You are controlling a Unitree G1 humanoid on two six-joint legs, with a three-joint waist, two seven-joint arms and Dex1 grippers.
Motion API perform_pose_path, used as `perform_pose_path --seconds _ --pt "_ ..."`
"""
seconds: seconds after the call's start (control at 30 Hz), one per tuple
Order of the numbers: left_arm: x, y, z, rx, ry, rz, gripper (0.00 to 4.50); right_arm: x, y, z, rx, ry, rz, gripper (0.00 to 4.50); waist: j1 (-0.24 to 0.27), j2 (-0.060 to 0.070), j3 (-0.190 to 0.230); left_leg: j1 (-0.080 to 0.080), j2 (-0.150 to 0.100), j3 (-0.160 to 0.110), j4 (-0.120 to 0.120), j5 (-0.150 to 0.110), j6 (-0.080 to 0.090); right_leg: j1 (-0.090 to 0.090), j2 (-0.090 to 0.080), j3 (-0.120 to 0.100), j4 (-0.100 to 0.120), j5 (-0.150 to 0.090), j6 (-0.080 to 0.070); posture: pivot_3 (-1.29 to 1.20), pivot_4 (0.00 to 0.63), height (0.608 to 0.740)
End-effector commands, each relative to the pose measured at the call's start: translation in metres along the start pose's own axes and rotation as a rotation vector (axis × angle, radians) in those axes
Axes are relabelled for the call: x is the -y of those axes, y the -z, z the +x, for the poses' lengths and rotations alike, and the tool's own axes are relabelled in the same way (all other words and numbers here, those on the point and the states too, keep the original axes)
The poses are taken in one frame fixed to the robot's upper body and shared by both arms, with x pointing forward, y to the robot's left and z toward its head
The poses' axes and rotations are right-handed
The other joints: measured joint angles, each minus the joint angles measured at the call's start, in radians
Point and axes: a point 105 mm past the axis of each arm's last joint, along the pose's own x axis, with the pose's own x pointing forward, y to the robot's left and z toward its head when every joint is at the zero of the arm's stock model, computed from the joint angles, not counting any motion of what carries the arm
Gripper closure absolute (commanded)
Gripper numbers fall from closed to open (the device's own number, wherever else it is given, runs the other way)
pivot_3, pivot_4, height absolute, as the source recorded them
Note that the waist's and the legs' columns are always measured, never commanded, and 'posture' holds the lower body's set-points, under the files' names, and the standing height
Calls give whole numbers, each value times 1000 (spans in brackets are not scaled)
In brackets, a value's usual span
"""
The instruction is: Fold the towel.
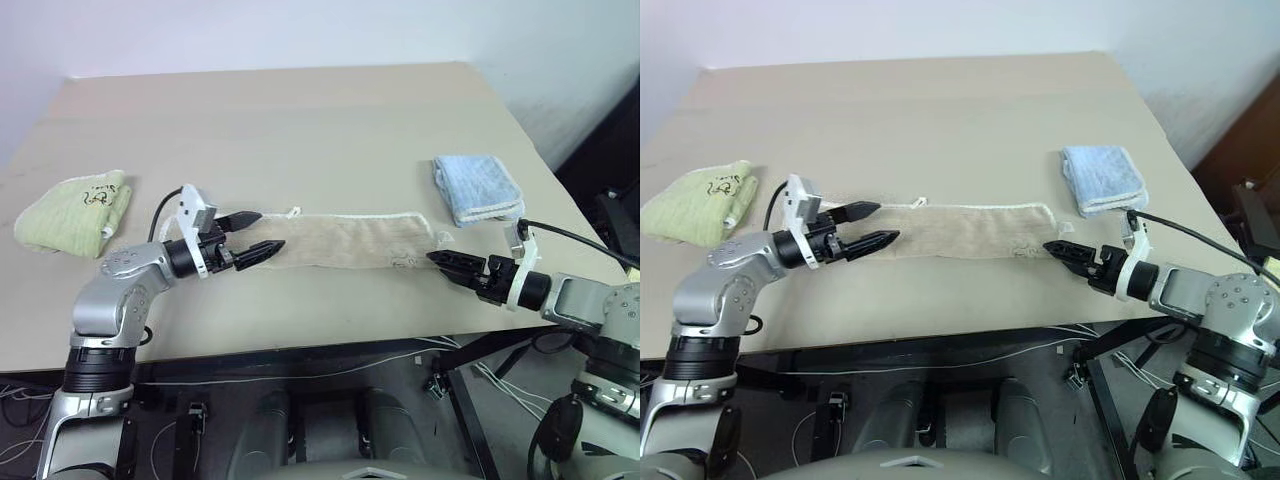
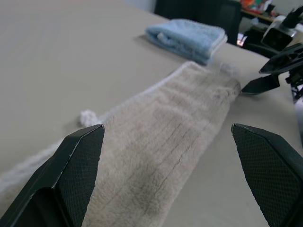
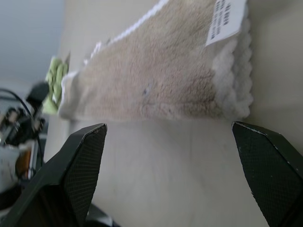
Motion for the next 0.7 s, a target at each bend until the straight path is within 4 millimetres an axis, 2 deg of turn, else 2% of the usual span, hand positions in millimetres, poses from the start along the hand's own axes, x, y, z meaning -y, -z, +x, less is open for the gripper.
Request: perform_pose_path --seconds 0.03,0.17,0.37,0.5,0.7 --pt "18 -8 5 -1 65 56 0 2 -2 3 38 27 35 63 -1 0 0 0 0 0 0 0 0 0 0 0 0 0 0 0 150 740" --pt "24 -8 7 6 80 43 0 11 3 8 33 71 87 63 -5 0 0 2 1 0 0 0 0 3 2 -1 -3 0 -2 0 150 740" --pt "25 1 8 -24 76 40 0 11 -2 13 75 56 162 63 -7 1 -1 8 8 0 0 0 0 14 7 -2 -14 3 -7 0 150 740" --pt "25 1 10 -24 75 42 0 14 -2 16 64 85 169 911 -7 1 -1 8 8 0 0 0 0 14 7 -2 -15 3 -8 0 150 740" --pt "29 -1 17 -37 85 50 0 8 -5 25 72 68 190 2933 -6 2 -1 3 9 0 0 0 0 8 8 -2 -15 3 -8 0 150 740"
